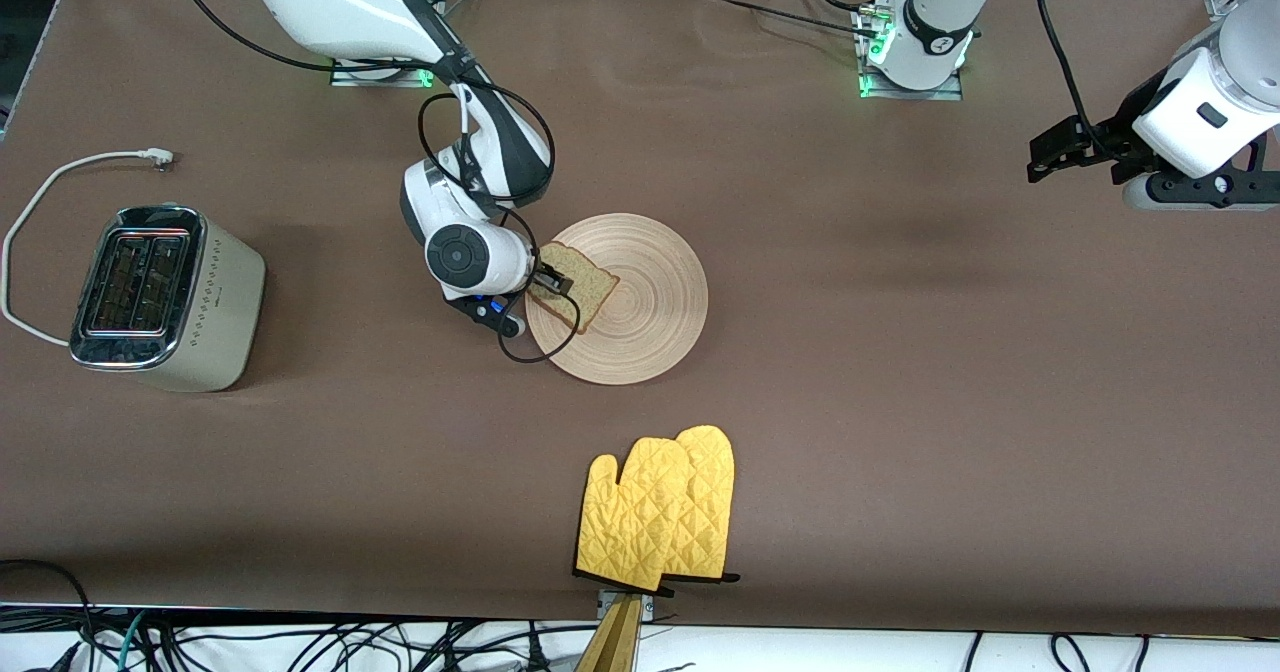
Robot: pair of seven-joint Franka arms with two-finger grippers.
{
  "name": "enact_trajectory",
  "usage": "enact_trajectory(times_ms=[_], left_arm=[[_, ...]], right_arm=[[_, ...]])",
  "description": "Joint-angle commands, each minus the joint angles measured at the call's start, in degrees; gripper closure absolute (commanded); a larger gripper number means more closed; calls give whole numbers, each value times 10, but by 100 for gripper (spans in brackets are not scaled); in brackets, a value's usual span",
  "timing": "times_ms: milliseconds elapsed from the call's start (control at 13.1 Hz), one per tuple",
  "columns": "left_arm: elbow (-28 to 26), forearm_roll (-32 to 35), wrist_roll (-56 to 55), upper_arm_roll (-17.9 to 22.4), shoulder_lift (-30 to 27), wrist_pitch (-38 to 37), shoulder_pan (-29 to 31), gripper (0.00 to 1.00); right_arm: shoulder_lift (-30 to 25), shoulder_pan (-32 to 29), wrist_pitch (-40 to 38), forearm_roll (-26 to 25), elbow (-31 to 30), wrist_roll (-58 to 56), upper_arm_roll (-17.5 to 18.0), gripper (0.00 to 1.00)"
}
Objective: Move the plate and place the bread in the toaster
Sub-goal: 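Grasp the bread slice edge with the right gripper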
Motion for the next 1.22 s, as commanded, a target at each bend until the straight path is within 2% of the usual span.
enact_trajectory(times_ms=[0,228,304,380,913,1141], left_arm=[[17,-9,-4,-2,6,-14,2,0],[16,-9,-1,0,6,-14,3,0],[16,-9,-2,1,5,-14,3,0],[16,-9,-2,1,4,-15,3,0],[16,-7,-3,4,4,-22,4,0],[16,-4,-3,3,4,-22,4,0]], right_arm=[[1,7,6,8,-3,5,-1,28],[1,10,9,8,-2,6,-1,82],[2,10,9,8,-1,6,-1,94],[2,10,11,8,-1,5,-1,100],[-7,10,5,8,18,10,-3,100],[-38,7,3,4,25,4,-19,100]])
